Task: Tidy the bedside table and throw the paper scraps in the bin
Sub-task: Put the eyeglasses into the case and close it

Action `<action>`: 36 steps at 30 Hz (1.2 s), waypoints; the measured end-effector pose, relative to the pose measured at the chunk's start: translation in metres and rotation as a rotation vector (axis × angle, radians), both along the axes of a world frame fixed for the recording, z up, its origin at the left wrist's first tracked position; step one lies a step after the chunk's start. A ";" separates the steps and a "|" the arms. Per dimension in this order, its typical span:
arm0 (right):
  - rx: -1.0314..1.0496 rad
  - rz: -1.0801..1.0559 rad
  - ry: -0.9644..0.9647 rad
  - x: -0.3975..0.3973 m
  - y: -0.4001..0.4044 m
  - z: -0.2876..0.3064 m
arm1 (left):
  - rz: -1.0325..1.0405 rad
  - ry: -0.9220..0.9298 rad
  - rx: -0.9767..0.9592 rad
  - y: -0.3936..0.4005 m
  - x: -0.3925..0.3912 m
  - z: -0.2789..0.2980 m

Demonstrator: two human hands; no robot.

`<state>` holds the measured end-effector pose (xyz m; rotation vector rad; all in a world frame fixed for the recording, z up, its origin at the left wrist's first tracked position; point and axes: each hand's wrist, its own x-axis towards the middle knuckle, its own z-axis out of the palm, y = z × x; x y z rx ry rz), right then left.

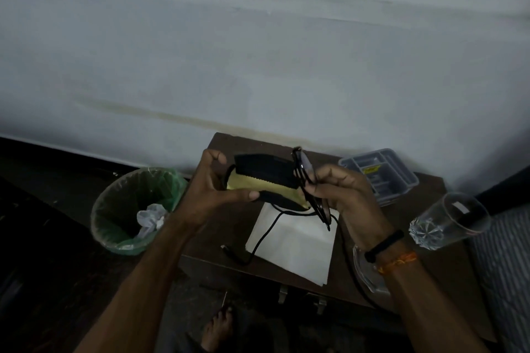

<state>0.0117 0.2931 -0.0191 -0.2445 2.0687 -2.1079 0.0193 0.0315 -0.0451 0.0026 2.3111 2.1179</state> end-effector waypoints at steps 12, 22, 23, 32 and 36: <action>-0.191 -0.155 -0.110 -0.017 -0.002 0.008 | -0.132 0.156 -0.009 0.022 -0.002 0.013; 0.566 -0.253 0.517 -0.011 -0.026 0.014 | -0.176 0.112 0.058 0.023 -0.002 0.009; 0.669 -0.244 0.565 -0.011 -0.026 0.014 | -0.186 0.112 0.075 0.025 -0.003 0.008; 0.905 -0.171 0.639 -0.009 -0.028 0.006 | -0.209 0.052 0.209 0.032 -0.005 0.007; 0.960 -0.134 0.646 -0.008 -0.031 0.007 | -0.179 0.037 0.251 0.033 -0.005 0.006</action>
